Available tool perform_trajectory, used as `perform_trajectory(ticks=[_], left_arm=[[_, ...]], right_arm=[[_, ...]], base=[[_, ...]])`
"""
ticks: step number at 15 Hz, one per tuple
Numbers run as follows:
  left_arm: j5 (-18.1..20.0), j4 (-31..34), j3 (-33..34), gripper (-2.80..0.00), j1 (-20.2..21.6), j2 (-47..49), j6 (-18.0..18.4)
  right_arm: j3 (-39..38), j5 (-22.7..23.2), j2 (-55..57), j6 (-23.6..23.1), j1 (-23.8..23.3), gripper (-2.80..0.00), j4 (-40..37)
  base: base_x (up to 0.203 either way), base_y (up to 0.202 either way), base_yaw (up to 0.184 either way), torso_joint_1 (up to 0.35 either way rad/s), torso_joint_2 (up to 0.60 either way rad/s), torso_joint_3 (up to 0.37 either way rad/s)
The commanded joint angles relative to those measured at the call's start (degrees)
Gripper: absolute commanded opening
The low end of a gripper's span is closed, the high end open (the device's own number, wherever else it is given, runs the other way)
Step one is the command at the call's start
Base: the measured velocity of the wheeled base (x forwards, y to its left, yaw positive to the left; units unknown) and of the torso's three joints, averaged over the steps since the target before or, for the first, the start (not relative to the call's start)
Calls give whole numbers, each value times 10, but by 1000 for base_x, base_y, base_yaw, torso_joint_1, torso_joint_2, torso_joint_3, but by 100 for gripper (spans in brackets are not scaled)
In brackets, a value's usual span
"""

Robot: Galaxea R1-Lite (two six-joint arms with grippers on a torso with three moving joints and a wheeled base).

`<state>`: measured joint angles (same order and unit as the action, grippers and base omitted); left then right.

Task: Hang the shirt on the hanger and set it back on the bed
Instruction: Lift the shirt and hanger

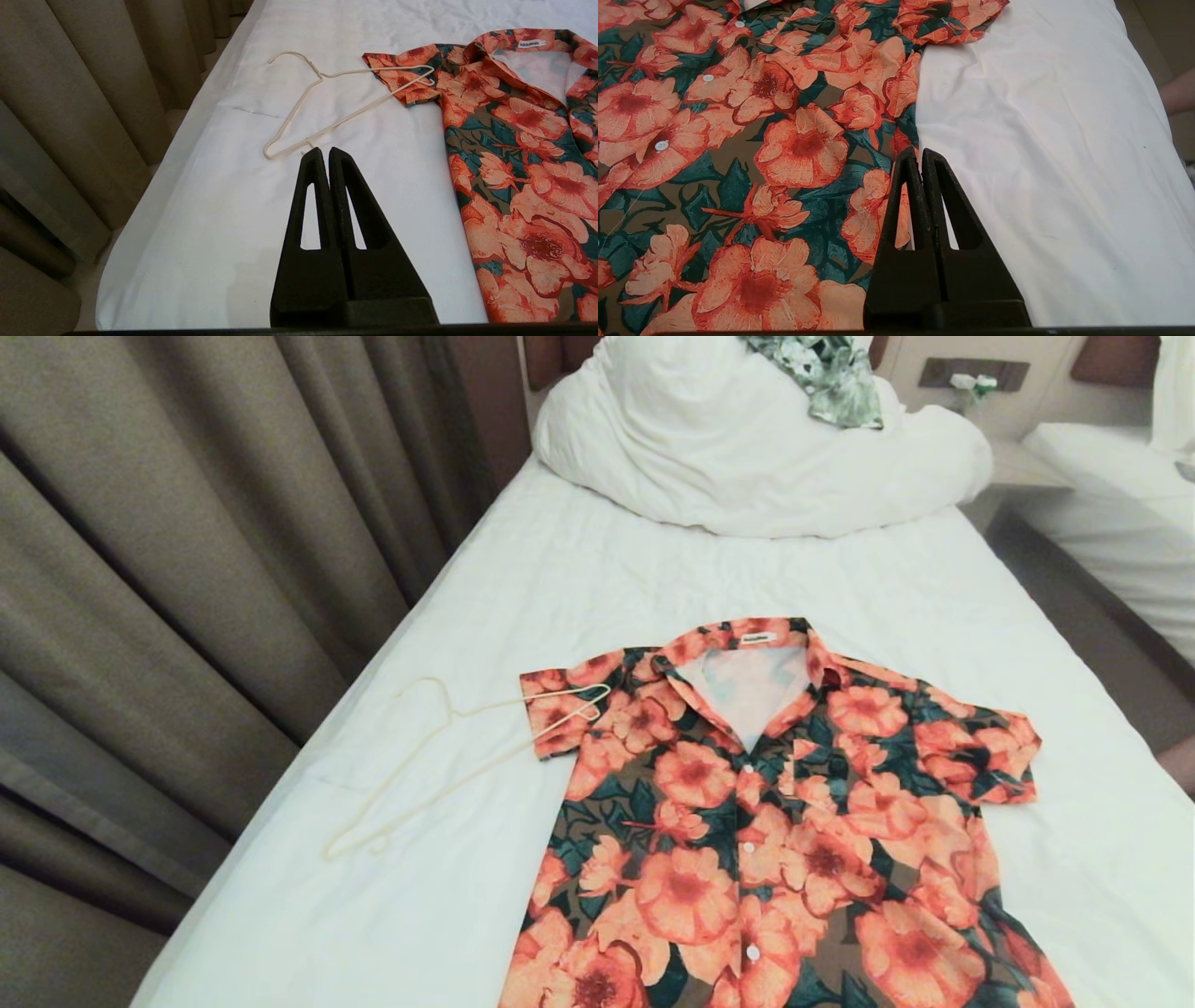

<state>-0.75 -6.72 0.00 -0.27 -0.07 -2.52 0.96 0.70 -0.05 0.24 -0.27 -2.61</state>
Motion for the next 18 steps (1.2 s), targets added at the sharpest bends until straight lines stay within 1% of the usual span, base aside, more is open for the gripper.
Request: perform_trajectory(ticks=[1,8,11,14,15,18], left_arm=[[0,-1,23,-280,0,1,0],[0,-1,23,-280,0,1,2],[2,3,19,-280,0,1,15],[10,32,-61,-280,0,20,13],[14,45,-91,-280,0,44,11],[33,55,-153,-280,-5,122,5]], right_arm=[[0,0,0,0,0,-280,0],[0,0,0,0,0,-280,1],[0,0,0,0,0,-280,0],[0,0,0,0,0,-280,0],[0,0,0,0,0,-280,0],[0,0,0,0,0,-280,0]], base=[[0,0,0,0,0,0],[0,0,0,0,0,0],[0,0,0,0,0,0],[0,0,0,0,0,0],[0,0,0,0,0,0],[0,0,0,0,0,0]])
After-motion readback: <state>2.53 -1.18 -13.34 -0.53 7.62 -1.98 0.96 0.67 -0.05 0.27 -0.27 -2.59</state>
